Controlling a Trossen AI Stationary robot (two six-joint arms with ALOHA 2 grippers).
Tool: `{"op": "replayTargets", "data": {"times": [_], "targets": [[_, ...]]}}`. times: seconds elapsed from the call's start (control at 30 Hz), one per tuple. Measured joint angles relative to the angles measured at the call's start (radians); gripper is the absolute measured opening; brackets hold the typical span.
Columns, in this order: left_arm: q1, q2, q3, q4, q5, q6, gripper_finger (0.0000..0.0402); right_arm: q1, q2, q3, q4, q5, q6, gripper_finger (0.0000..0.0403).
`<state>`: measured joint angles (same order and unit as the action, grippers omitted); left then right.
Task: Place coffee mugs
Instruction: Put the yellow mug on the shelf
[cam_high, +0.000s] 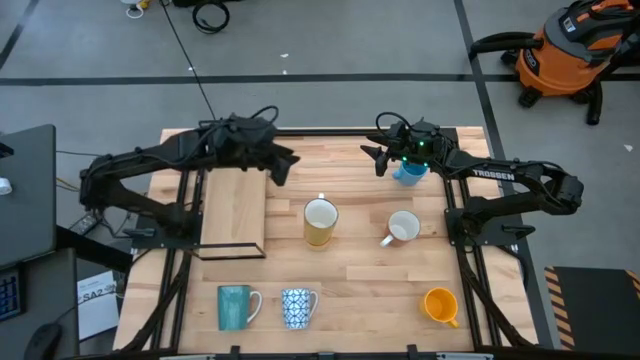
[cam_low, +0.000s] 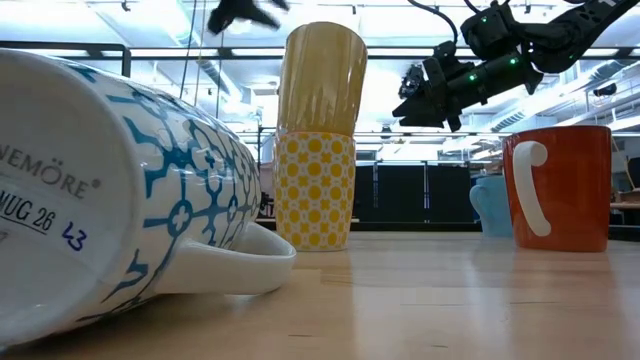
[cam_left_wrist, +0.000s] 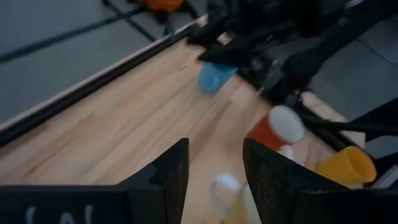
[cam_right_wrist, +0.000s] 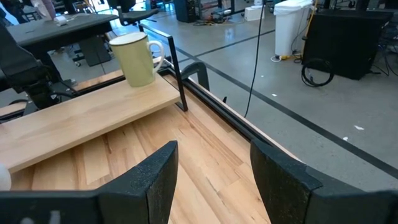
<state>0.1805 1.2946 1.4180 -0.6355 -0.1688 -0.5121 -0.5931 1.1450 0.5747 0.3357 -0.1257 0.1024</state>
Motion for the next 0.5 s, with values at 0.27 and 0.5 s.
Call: {"op": "replayTargets", "data": {"times": [0.27,0.5], "targets": [[-0.095,0.189,0.299,-0.204,-0.03,-0.017,0.0157,0.0,0.0,0.0,-0.001,0.0,0.0,0.0207],[-0.102,0.381,0.514,-0.5,-0.009,-0.108,0.0157,0.0,0.0,0.0,-0.001,0.0,0.0,0.0207]]}}
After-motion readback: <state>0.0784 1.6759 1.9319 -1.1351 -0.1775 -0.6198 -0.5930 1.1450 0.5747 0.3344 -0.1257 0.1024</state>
